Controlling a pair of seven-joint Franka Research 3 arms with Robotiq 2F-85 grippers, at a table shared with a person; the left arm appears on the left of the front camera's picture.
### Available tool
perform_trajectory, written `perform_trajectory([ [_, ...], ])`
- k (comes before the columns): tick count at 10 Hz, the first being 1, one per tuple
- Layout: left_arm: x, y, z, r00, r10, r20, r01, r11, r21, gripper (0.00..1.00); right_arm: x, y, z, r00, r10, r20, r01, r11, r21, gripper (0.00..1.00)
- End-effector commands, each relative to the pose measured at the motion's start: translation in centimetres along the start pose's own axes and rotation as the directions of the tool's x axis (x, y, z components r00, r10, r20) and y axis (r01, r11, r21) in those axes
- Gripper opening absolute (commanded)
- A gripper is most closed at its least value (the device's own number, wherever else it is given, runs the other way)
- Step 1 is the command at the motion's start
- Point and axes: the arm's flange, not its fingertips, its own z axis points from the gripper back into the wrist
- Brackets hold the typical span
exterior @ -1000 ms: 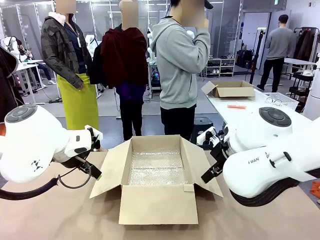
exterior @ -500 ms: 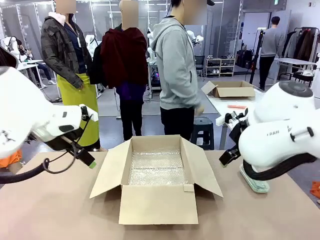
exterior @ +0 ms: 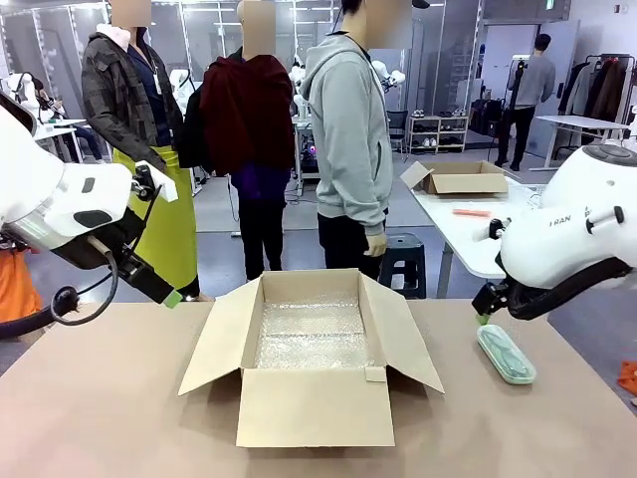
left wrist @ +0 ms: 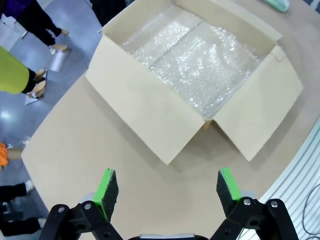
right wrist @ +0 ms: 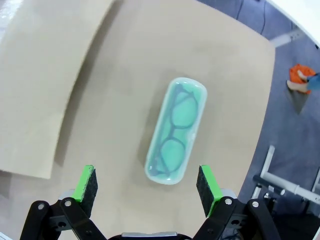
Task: Pack the glasses set securely to prepare it for shipping.
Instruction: Place the Glasses case inside the Package Box.
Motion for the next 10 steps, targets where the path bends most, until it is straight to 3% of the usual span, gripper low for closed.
perform_trajectory([
  [1,-1.2,-0.3,-0.1,0.999,-0.007,0.033,0.01,0.998,-0.07,1.0,1.2,-1.3,-1.8,0.997,-0.066,-0.035,0.066,0.998,0.001,1.0],
  [3,-1.1,-0.7,0.4,0.998,0.002,0.059,0.003,0.996,-0.092,1.0,1.4,-2.8,-3.7,0.991,-0.108,-0.074,0.108,0.994,-0.011,1.0],
  [4,0.2,-0.5,0.2,1.0,0.002,0.022,-0.001,0.999,-0.041,1.0,1.4,-2.7,-3.8,0.99,-0.122,-0.07,0.123,0.992,0.009,1.0],
  [5,0.2,-0.5,0.2,1.0,0.002,0.022,-0.001,0.999,-0.041,1.0,0.5,-3.0,-3.5,0.996,-0.067,-0.06,0.066,0.998,-0.012,1.0],
  [9,0.2,-0.5,0.2,1.0,0.002,0.022,-0.001,0.999,-0.041,1.0,0.9,-3.0,-3.9,0.995,-0.075,-0.062,0.074,0.997,-0.008,1.0],
  [10,0.2,-0.5,0.2,1.0,0.002,0.022,-0.001,0.999,-0.041,1.0,1.5,-2.9,-5.5,0.991,-0.078,-0.113,0.079,0.997,0.001,1.0],
])
